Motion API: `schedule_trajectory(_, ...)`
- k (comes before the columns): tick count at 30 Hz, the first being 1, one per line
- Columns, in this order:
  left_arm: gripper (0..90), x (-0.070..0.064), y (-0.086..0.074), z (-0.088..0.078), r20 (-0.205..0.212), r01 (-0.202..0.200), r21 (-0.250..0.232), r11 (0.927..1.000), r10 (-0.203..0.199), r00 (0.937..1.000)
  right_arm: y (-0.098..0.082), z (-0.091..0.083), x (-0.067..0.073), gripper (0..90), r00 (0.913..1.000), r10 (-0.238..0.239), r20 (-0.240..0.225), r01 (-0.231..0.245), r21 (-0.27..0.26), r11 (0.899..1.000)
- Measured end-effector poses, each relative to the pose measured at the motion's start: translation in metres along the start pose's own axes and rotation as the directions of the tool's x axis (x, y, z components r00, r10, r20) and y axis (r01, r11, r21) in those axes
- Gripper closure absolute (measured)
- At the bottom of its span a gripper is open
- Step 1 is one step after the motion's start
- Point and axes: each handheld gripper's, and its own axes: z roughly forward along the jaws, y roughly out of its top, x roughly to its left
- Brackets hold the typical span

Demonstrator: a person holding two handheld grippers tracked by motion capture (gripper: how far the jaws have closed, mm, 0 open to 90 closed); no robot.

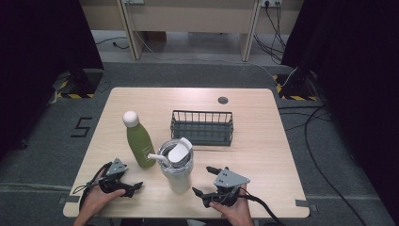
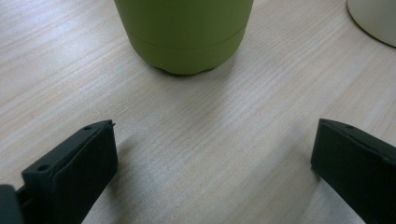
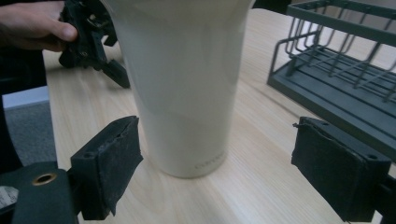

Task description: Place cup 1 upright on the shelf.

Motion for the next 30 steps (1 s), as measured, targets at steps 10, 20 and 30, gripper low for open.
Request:
schedule_trajectory(10, 0.0, 0.000, 0.000, 0.000, 0.000, 0.000, -0.001, 1.0000, 0.000, 1.0000, 0.006, 0.019, 0.005, 15.2, 0.9993, -0.020, -0.033, 0.020, 0.000, 1.000)
schedule_trajectory(20, 0.0, 0.000, 0.000, 0.000, 0.001, 0.000, -0.001, 1.0000, 0.000, 1.0000, 0.006, 0.035, 0.006, 15.3, 0.9977, -0.018, -0.065, 0.017, -0.017, 1.000)
schedule_trajectory(30, 0.0, 0.000, 0.000, 0.000, 0.003, -0.004, -0.001, 1.0000, 0.004, 1.0000, 0.004, 0.049, 0.006, 15.2, 0.9964, -0.003, -0.085, -0.001, -0.048, 0.999)
